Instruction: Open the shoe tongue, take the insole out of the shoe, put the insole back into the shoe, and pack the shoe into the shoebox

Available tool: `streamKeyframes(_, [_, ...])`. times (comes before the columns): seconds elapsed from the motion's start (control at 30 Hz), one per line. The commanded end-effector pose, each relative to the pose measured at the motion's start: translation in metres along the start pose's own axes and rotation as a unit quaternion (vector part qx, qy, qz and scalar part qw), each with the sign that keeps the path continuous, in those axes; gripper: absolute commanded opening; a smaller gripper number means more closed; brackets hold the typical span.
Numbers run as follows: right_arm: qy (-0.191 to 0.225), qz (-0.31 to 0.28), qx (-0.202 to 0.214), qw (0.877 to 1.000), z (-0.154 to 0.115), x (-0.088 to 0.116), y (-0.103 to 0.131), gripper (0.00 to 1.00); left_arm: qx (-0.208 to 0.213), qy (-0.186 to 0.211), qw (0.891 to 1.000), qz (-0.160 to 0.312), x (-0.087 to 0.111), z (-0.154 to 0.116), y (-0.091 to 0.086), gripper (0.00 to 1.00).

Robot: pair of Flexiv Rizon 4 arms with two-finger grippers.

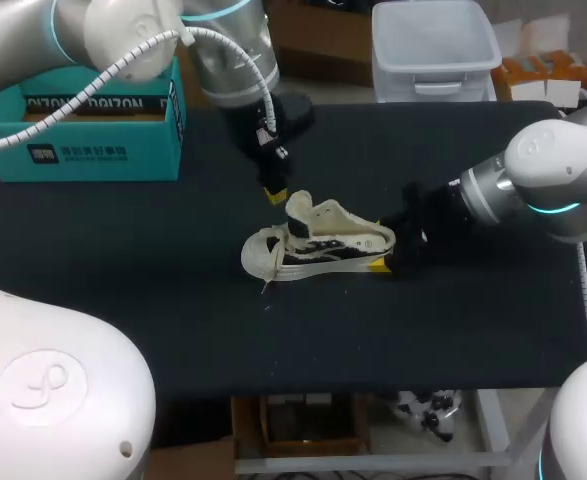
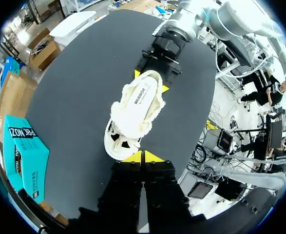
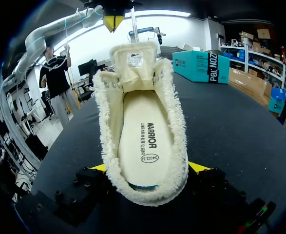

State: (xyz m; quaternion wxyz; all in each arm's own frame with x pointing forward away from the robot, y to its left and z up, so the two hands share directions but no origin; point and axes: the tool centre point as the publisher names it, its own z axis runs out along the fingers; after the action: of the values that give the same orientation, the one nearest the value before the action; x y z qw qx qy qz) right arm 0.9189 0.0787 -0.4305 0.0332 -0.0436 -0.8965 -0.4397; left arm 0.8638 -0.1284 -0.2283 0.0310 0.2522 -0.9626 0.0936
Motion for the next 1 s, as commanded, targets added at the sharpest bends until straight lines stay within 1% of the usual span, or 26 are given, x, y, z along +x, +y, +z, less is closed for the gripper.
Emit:
streamKeyframes(0.03, [0.0, -0.001, -0.001, 1.0, 0.008, 0.002, -0.006, 0.0, -0.03, 0.004, 0.984, 0.176, -0.002, 0.001, -0.012, 0.0])
streamKeyframes(0.07, [0.0, -0.001, -0.001, 1.0, 0.008, 0.002, -0.006, 0.0, -0.027, -0.011, 0.983, 0.183, -0.001, 0.003, -0.02, 0.0])
streamKeyframes(0.1, [0.0, -0.001, -0.001, 1.0, 0.008, 0.002, -0.006, 0.0, -0.024, -0.013, 0.981, 0.195, 0.0, 0.004, -0.026, 0.0])
streamKeyframes(0.13, [0.0, -0.001, -0.001, 1.0, 0.008, 0.002, -0.006, 0.0, -0.024, -0.01, 0.981, 0.192, 0.0, 0.006, -0.035, 0.0])
streamKeyframes(0.17, [0.0, -0.001, -0.001, 1.0, 0.008, 0.002, -0.006, 0.0, -0.019, -0.01, 0.979, 0.204, 0.0, 0.007, -0.042, 0.0])
streamKeyframes(0.23, [0.0, -0.001, -0.001, 1.0, 0.008, 0.002, -0.006, 0.0, -0.016, -0.01, 0.98, 0.2, 0.001, 0.01, -0.056, 0.0])
streamKeyframes(0.27, [0.0, -0.001, -0.001, 1.0, 0.008, 0.002, -0.006, 0.0, -0.012, -0.008, 0.977, 0.215, 0.002, 0.012, -0.062, 0.0])
streamKeyframes(0.33, [0.0, -0.001, -0.001, 1.0, 0.008, 0.002, -0.006, 0.0, -0.015, -0.015, 0.977, 0.211, 0.001, 0.019, -0.073, 0.0])
streamKeyframes(0.47, [0.0, -0.001, -0.001, 1.0, 0.008, 0.002, -0.006, 0.0, -0.018, 0.005, 0.976, 0.219, -0.007, 0.04, -0.086, 0.0])
streamKeyframes(0.53, [0.0, -0.001, -0.001, 1.0, 0.008, 0.002, -0.006, 0.0, -0.021, 0.007, 0.975, 0.219, -0.01, 0.054, -0.09, 0.0])
streamKeyframes(0.57, [0.0, -0.001, -0.001, 1.0, 0.008, 0.002, -0.006, 0.0, -0.027, 0.017, 0.974, 0.224, -0.012, 0.061, -0.091, 0.0])
streamKeyframes(0.67, [0.0, -0.001, -0.001, 1.0, 0.008, 0.002, -0.006, 0.0, -0.031, 0.015, 0.974, 0.225, -0.013, 0.078, -0.092, 0.0])
streamKeyframes(0.73, [0.0, -0.001, -0.001, 1.0, 0.008, 0.002, -0.006, 0.0, -0.034, 0.019, 0.971, 0.234, -0.014, 0.089, -0.09, 0.0])
streamKeyframes(0.8, [0.0, -0.001, -0.001, 1.0, 0.008, 0.002, -0.006, 0.0, -0.038, 0.015, 0.97, 0.238, -0.013, 0.101, -0.088, 0.0])
streamKeyframes(1.0, [0.0, -0.001, -0.001, 1.0, 0.008, 0.002, -0.006, 0.0, -0.052, 0.026, 0.965, 0.255, -0.009, 0.128, -0.075, 0.0])
